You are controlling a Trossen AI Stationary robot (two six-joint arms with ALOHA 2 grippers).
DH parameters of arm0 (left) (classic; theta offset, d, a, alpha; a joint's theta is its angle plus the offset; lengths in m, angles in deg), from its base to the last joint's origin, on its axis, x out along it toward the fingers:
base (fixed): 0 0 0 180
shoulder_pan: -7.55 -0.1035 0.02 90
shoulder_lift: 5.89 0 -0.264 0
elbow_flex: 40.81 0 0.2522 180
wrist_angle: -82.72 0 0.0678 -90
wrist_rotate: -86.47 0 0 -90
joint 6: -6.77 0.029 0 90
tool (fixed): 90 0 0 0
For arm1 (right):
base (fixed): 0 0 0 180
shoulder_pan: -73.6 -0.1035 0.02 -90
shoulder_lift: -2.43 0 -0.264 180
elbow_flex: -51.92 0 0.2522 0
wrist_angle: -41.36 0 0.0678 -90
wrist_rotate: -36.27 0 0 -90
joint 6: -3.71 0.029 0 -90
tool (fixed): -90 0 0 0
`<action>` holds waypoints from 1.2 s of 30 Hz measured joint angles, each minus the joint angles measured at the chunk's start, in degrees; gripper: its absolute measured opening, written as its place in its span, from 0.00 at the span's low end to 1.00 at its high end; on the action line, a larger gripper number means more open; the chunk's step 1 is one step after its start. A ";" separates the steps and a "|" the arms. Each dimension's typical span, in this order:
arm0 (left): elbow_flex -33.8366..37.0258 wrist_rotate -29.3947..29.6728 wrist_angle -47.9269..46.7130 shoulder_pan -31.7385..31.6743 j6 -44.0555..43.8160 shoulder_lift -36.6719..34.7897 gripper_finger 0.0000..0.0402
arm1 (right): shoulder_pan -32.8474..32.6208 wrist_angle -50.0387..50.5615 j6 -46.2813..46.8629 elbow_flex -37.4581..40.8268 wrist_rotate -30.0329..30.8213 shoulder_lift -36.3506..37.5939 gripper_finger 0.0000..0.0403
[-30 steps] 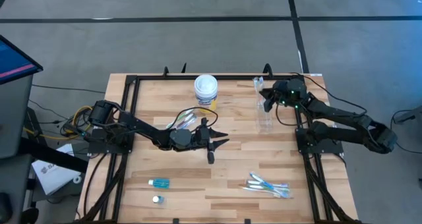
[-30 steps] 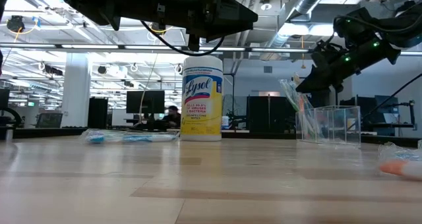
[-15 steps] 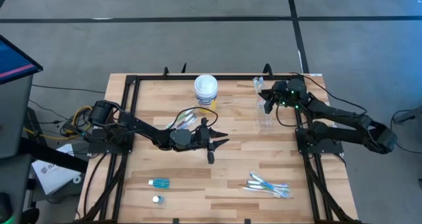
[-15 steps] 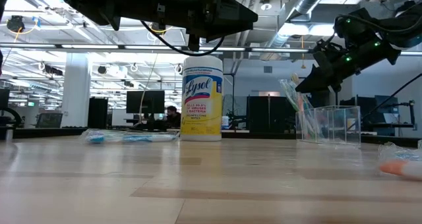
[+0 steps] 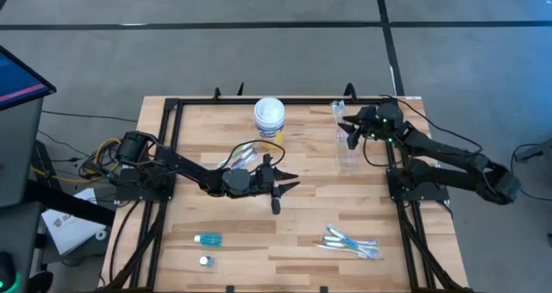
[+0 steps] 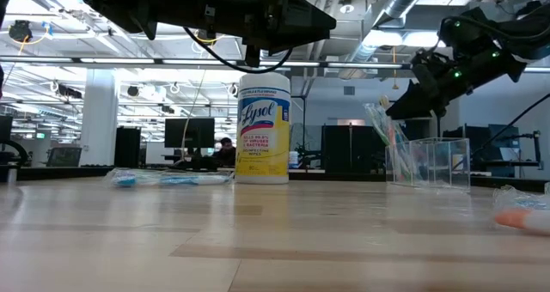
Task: Pick & Place toothbrushing station
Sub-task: Put the bottom blue toothbrush into the transparent organizer
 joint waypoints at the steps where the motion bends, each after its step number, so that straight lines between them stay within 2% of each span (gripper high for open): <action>1: 0.00 0.00 0.00 0.00 0.00 -0.02 0.22 | 0.19 0.59 0.02 0.00 0.02 0.49 0.39; 8: 0.00 0.00 -0.02 0.00 0.00 -0.01 0.22 | 0.50 7.56 0.31 0.00 0.02 7.15 0.48; 15: 0.00 0.00 -0.04 -0.01 0.00 0.00 0.22 | -2.19 19.11 1.98 -2.17 -0.42 12.21 0.47; 24: 0.00 0.00 -0.13 -0.02 0.01 0.00 0.22 | -14.50 25.18 4.74 -5.82 -0.42 14.37 0.38; 29: 0.00 0.00 -0.21 -0.02 0.00 0.00 0.22 | -21.71 32.82 7.03 -8.16 -0.42 14.39 0.33; 36: 0.00 0.00 -0.22 -0.02 0.02 0.00 0.22 | -34.61 33.80 11.02 -8.33 -0.46 14.28 0.30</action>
